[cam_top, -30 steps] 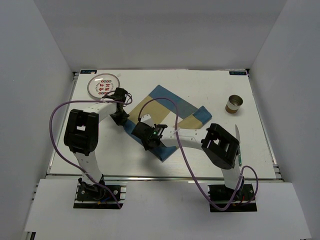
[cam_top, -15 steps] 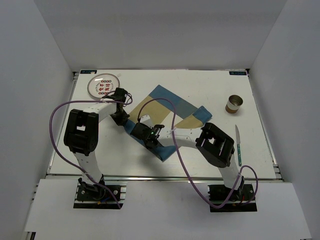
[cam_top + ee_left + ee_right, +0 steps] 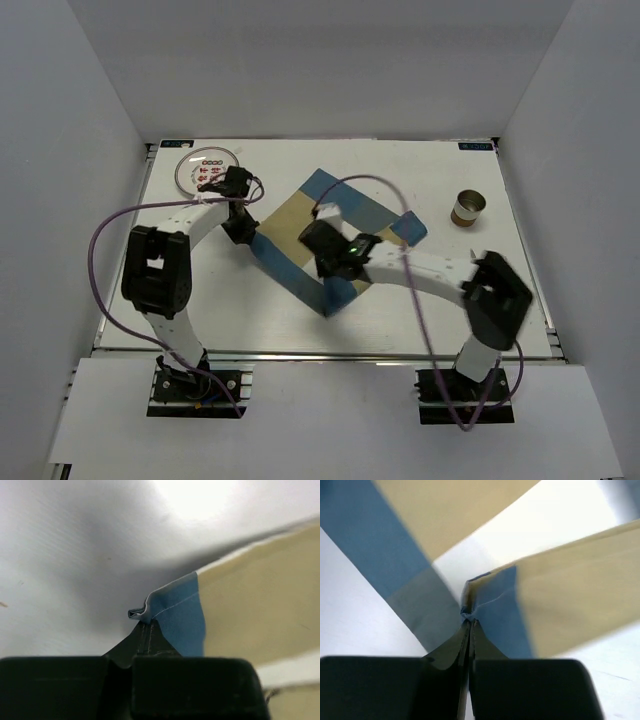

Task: Set the dinner table for one person

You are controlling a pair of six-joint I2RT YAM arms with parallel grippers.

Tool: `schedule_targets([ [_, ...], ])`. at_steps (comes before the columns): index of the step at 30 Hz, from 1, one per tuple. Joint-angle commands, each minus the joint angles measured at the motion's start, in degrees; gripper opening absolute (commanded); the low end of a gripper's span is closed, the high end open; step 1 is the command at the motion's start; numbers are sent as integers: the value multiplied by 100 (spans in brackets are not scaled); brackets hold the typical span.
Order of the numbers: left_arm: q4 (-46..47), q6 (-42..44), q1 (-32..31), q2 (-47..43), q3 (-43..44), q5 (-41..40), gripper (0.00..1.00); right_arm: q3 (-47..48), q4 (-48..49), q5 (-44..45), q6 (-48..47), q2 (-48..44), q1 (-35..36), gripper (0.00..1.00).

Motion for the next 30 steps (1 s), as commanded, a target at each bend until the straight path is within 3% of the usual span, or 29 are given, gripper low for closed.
schedule_targets([
  [1, -157, 142, -2, -1313, 665, -111, 0, -132, 445, 443, 69, -1836, -411, 0],
  [6, -88, 327, -2, -2677, 763, 107, 0, -239, -176, 1130, -36, -4058, -560, 0],
  [11, 280, 161, -63, -3810, 1035, 345, 0, 104, -793, 1465, 8, -5414, -560, 0],
  [13, 325, 20, -63, -3962, 1105, 372, 0, 367, -864, 1553, -114, -5548, -552, 0],
  [16, 176, -253, -63, -3840, 1500, 91, 0, 910, -1048, 1957, -369, -5330, -560, 0],
  [22, 106, -359, -11, -2593, 2607, 204, 0, 1851, -760, 2529, -897, -4232, -744, 0],
  [25, 140, -289, -11, -1898, 3266, 379, 0, 2441, -750, 2389, -1178, -3529, -1025, 0],
  [30, 693, -236, -11, -1344, 3794, 529, 0, 3803, -829, 1327, -1267, -2238, -2148, 0],
])
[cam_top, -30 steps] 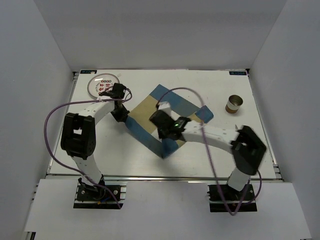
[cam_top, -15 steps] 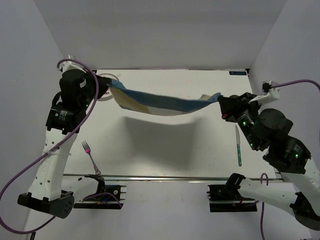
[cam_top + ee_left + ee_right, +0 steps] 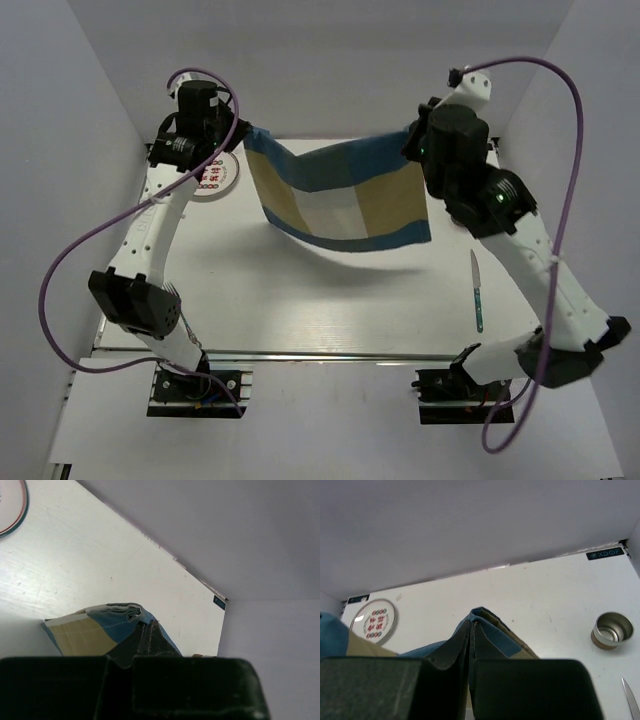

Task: Set the dinner table for one person

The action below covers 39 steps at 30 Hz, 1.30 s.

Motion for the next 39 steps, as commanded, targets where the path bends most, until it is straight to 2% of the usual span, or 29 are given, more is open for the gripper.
schedule_targets([
  [1, 449, 72, 83, 112, 803, 250, 0, 917, 91, -587, -220, 526, -721, 0],
  [2, 537, 125, 84, 236, 989, 268, 0, 1450, -49, -1006, -228, 964, -1140, 0],
  [5, 887, 344, 144, 658, 1570, 372, 0, 2156, 46, -1675, -509, 1573, -1678, 0],
  [8, 1352, 652, 206, 939, 1844, 636, 0, 2141, 274, -2334, -860, 1680, -2031, 0],
  [10, 1522, 785, 207, 862, 1469, 637, 0, 1800, 188, -2643, -774, 1619, -2330, 0],
  [11, 1679, 776, 207, 791, 1188, 829, 0, 1502, 231, -2802, -721, 1531, -2366, 0],
  [12, 1880, 776, 207, 651, 767, 857, 0, 542, 570, -2943, -642, 1226, -2506, 0],
  [13, 2335, 732, 207, 311, -246, 866, 0, -33, 844, -3127, -563, 1031, -2533, 0],
  [14, 2600, 706, 146, 98, -813, 866, 0, -605, 1090, -3216, -458, 856, -2559, 0],
  [15, 2838, 618, 67, -78, -1359, 813, 0, -1620, 1519, -3312, -370, 506, -2682, 0],
  [16, 3067, 470, 66, -367, -2278, 743, 0, -2065, 1871, -3496, -204, 250, -2691, 0],
  [19, 3113, 214, 66, -711, -3435, 734, 0, -3534, 2155, -3690, 43, -51, -2718, 0],
  [20, 3156, 187, 14, -965, -4169, 734, 13, -3859, 2243, -3735, 105, -139, -2727, 18],
  [21, 3192, 117, 13, -1115, -4507, 734, 44, -4463, 2348, -3692, 184, -348, -2735, 81],
  [22, 3201, 90, 13, -1282, -4824, 734, 61, -4747, 2419, -3648, 385, -463, -2753, 89],
  [24, 3139, 55, -48, -1871, -5546, 734, 84, -5405, 2777, -3638, 422, -789, -2788, 89],
  [26, 3209, 125, -100, -2423, -5976, 778, 90, -5462, 2815, -3630, 308, -720, -2797, 89],
  [27, 3314, 169, -101, -2548, -6039, 778, 98, -5366, 2745, -3595, 238, -580, -2806, 89],
  [30, 3088, 406, -101, -2323, -5550, 725, 98, -4656, 2385, -3805, -35, 376, -2753, 89],
  [31, 2991, 528, -101, -2069, -5287, 725, 98, -4149, 2158, -3823, -113, 1040, -2710, 89],
  [33, 2659, 661, -153, -1112, -4286, 978, 98, -3523, 1762, -3701, -184, 1729, -2692, 89],
  [34, 2543, 844, -154, -725, -3917, 1110, 98, -2919, 1404, -3604, -219, 2307, -2657, 89],
  [35, 2081, 881, -154, -321, -3043, 1199, 98, -2652, 1235, -3568, -237, 2591, -2656, 89],
  [36, 1876, 942, -206, 501, -2599, 1321, 98, -2397, 1068, -3594, -255, 2846, -2656, 89],
  [38, 1515, 1127, -206, 1323, -1773, 1550, 98, -1641, 514, -3534, -159, 3559, -2648, 89],
  [39, 1122, 1136, -206, 2066, -1038, 1586, 98, -1491, 434, -3576, -132, 3743, -2656, 89],
])
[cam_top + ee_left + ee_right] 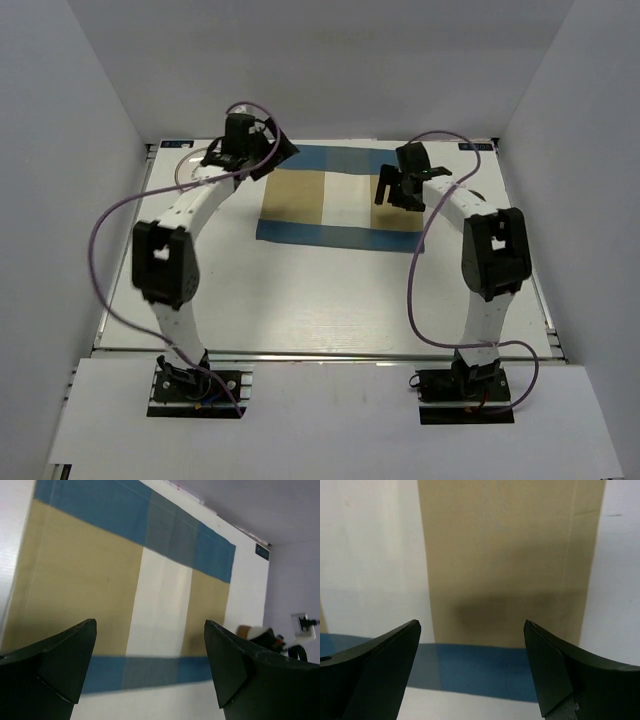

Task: Set the dinner table for one person

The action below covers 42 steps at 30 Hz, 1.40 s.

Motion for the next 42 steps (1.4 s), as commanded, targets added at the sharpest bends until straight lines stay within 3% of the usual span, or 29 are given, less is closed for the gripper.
schedule_targets([
  [1, -1290, 354, -108, 1563, 1263, 532, 98, 628, -930, 36, 1, 660, 21, 89],
  [5, -1547, 284, -161, 2435, 1812, 709, 98, 524, -861, 71, 186, 838, 39, 89],
  [9, -1318, 73, -267, 2358, 1102, 481, 98, 453, -896, 203, 46, 961, 91, 89],
  [12, -1371, -207, -328, 2208, 688, 244, 98, 410, -940, 238, -85, 1066, 135, 89],
  [17, -1099, -709, -451, 1445, -885, -353, 98, 85, -808, 27, -218, 1076, 258, 89],
  [26, -1230, -789, -451, 530, -2001, -1084, 98, -1418, -96, 36, 317, 250, 522, 89],
  [31, -1431, -560, -390, 643, -1828, -1119, 98, -1989, 185, 193, 643, -190, 636, 89],
  [42, -1511, -472, -319, 696, -1564, -1066, 98, -2192, 212, 440, 802, -296, 610, 89],
])
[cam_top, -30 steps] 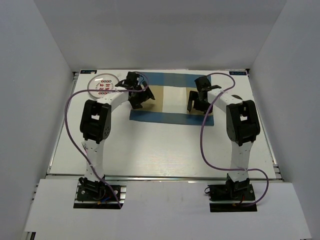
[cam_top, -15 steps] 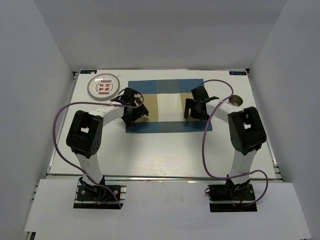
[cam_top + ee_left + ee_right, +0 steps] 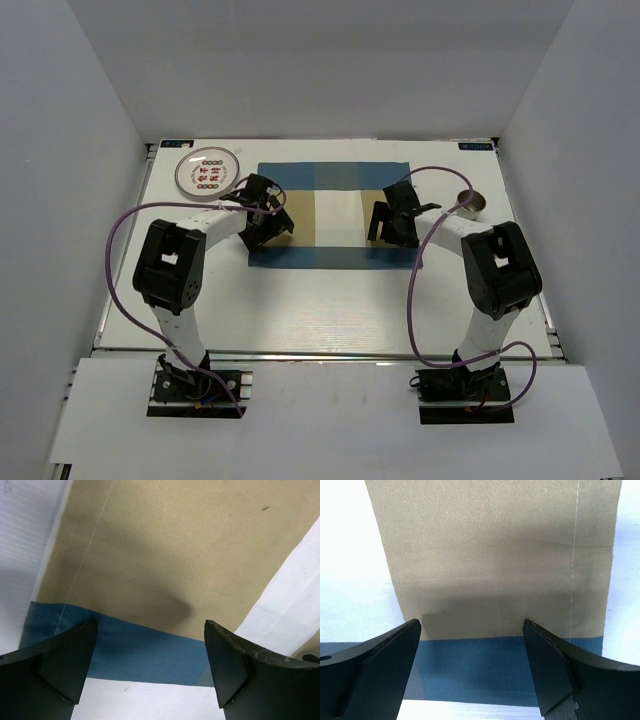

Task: Set the dinner table for one person

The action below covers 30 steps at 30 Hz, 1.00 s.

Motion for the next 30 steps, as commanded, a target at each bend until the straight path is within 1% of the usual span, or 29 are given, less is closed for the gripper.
schedule_targets([
  [1, -355, 155, 111, -57, -11, -290, 98, -286, -459, 115, 142, 139, -57, 89],
  [8, -407, 102, 111, -419, -83, -290, 98, 74, -591, 299, 27, 421, -92, 89],
  [12, -478, 137, 111, -691, -109, -360, 98, -5, -468, 273, 62, 351, -92, 89],
  [15, -618, 164, 111, -771, 31, -440, 98, 82, -538, 343, 45, 377, -92, 89],
  [20, -855, 216, 111, -815, 321, -623, 98, -92, -486, 308, 159, 96, -66, 89],
  [23, -978, 251, 111, -911, 462, -677, 98, -40, -415, 221, 63, -141, -74, 89],
  [30, -1330, 225, 164, -1095, 919, -966, 98, 987, -740, 185, -201, -484, -92, 89],
])
